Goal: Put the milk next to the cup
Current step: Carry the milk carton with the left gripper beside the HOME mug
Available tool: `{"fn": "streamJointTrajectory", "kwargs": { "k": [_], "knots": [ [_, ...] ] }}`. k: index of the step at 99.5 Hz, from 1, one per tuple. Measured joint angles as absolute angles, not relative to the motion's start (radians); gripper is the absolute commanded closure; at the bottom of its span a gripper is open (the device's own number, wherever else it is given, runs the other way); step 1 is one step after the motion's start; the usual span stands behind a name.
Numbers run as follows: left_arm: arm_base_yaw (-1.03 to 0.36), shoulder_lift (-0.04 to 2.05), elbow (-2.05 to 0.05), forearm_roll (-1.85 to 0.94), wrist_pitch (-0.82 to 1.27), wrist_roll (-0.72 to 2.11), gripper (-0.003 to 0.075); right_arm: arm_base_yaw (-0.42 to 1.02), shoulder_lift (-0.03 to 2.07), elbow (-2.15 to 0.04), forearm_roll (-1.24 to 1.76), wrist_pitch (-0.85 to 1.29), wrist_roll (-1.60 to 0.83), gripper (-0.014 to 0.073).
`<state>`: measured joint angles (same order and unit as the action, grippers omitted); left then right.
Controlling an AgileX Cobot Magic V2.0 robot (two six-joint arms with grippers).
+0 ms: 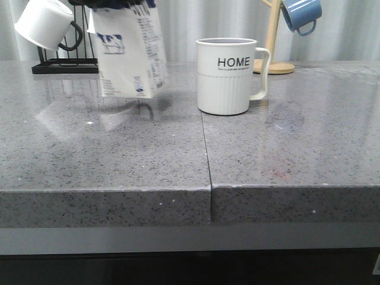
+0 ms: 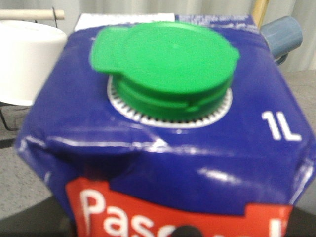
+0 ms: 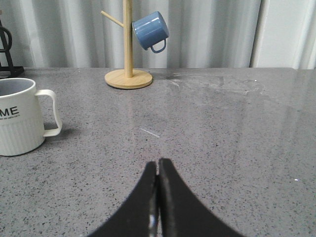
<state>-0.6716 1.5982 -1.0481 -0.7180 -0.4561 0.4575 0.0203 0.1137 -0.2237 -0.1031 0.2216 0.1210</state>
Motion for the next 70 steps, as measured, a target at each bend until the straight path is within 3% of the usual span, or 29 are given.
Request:
{"fn": "streamJointTrajectory", "kwargs": {
  "k": [43,70],
  "knots": [
    [-0.761,1.646,-1.058,-0.906,-0.677,0.566,0.0599,0.02,0.114,-0.224,-0.103,0.222,0.121,0.0715],
    [-0.771,1.705,-1.106,-0.947,-0.675,0.604,0.0599,0.02,0.114,-0.224,-0.103,0.222,0.121,0.0715]
  ]
}}
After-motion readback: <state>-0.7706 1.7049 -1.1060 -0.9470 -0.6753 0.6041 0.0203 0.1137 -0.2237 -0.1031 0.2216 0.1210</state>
